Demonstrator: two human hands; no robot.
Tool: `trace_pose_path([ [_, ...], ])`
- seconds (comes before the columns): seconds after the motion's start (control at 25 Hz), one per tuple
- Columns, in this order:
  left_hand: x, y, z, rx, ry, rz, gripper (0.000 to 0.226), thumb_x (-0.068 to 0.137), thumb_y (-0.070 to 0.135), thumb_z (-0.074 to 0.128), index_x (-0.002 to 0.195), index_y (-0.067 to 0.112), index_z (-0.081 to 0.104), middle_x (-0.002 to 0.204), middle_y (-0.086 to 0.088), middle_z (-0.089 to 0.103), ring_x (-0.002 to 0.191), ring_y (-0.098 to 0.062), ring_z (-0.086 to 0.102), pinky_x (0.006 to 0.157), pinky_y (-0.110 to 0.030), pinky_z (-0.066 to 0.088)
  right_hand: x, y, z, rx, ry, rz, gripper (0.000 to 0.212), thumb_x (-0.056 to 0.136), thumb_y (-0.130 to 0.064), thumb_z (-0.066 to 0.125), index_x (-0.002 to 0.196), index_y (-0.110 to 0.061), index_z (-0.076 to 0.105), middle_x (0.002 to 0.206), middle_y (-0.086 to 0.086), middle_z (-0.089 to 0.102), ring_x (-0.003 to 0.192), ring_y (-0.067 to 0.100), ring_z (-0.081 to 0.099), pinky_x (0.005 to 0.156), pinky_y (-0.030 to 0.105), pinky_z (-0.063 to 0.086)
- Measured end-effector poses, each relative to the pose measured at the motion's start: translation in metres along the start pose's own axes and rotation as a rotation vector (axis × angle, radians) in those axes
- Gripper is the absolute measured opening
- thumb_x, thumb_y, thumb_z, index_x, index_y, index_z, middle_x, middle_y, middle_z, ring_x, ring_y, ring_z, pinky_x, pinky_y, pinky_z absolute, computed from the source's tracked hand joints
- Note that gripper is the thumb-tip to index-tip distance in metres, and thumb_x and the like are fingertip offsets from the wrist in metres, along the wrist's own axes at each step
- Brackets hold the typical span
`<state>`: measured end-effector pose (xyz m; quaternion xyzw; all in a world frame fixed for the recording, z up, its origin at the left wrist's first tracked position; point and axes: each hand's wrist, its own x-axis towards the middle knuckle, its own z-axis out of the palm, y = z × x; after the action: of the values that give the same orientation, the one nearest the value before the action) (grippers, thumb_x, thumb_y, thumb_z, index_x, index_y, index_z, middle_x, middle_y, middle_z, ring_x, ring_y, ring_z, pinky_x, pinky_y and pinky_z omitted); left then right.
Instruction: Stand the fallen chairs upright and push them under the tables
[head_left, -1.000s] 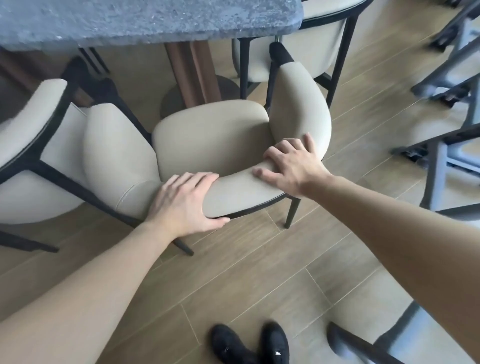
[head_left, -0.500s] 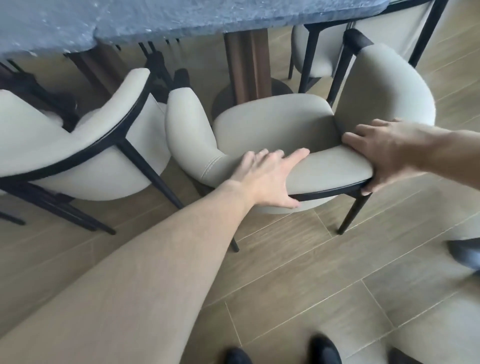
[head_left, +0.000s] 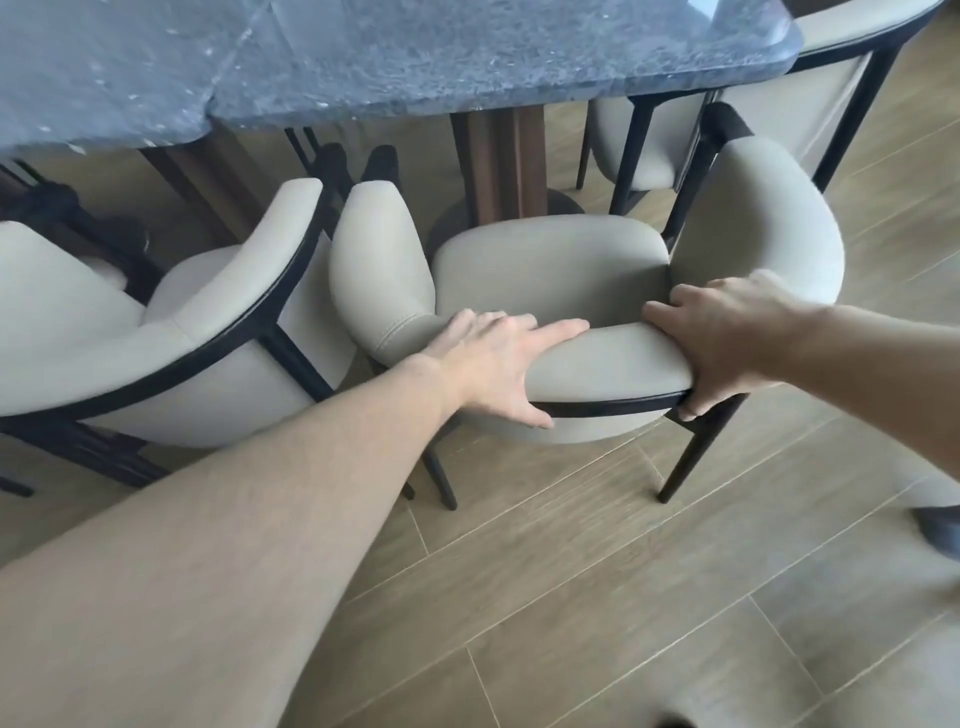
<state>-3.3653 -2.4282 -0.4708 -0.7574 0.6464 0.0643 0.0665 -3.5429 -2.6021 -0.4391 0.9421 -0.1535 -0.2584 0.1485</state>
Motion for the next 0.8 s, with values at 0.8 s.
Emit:
trace_pose_path([
  [0.8,-0.001,-0.025,0.01,-0.158,0.03,-0.045,0.099,0.056,0.085,0.066,0.144,0.049,0.037,0.126,0.005,0.069,0.113,-0.029,0.064,0.094,-0.037,0.047,0.006,-0.026,-0.011,0.307,-0.084,0.096,0.083,0.053,-0.054,0.087,0.118,-0.025,0.045,0.113,-0.006,0.056,0.114,0.024,0.051,0.091,0.05,0.043],
])
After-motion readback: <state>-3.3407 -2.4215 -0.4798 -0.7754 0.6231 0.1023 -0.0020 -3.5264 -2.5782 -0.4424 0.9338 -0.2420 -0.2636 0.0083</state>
